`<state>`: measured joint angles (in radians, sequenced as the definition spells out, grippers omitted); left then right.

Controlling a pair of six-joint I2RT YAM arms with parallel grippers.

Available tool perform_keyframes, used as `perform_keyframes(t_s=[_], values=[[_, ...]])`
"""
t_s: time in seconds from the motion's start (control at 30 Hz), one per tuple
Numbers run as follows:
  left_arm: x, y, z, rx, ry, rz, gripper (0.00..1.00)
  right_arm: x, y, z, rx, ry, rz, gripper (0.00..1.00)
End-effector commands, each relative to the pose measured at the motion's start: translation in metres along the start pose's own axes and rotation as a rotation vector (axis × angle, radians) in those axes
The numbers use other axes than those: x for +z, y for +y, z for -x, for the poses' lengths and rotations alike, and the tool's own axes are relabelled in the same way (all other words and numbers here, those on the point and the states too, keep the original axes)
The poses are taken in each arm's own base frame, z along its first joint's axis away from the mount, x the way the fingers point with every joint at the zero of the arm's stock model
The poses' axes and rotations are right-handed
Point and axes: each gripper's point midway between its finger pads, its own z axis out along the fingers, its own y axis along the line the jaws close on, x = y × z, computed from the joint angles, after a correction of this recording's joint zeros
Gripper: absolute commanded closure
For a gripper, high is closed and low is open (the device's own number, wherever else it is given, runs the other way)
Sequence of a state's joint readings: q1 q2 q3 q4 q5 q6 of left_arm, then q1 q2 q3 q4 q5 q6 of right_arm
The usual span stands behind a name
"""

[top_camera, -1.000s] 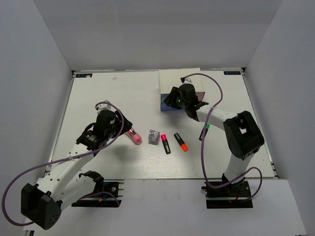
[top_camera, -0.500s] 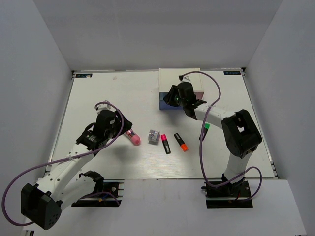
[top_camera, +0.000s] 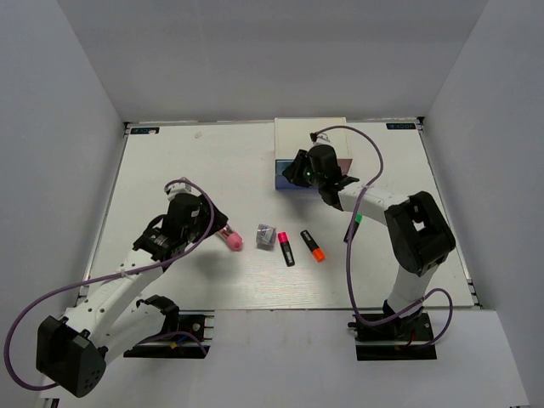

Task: Sort the stationery into containers
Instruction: Open the drawer in the storage box.

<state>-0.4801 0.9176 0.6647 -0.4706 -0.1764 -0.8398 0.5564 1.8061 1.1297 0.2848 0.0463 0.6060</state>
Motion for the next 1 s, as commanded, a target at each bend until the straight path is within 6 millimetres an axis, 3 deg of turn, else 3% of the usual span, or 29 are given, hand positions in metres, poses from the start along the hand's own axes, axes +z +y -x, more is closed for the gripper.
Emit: perform_keyframes(t_s=[0.0,0.17,0.53,0.83,0.87,0.97], values=[[-0.002,0.002,0.002,-0.008,-0.015,0.002,0.29,-0.016,0.019,0.013,-0.004,-0.039,0.074,0.99],[0.000,0.006,-0.005,-0.013,0.004,0.009,0.27,-0.029,0.012,0.004,0.003,-0.027,0.061,1.00],[0.002,0.014,-0.011,-0.016,0.026,0.049,0.14,-0.064,0.028,-0.036,0.021,0.082,0.143,1.00],[0.022,0.018,-0.020,-0.017,0.060,0.088,0.13,-0.084,0.026,-0.059,0.035,0.123,0.141,1.00],[0.024,0.016,-0.020,-0.028,0.058,0.088,0.13,-0.085,0.026,-0.062,0.039,0.126,0.140,0.99],[0.033,0.023,-0.028,-0.042,0.083,0.119,0.13,-0.087,0.028,-0.065,0.029,0.129,0.152,0.75]])
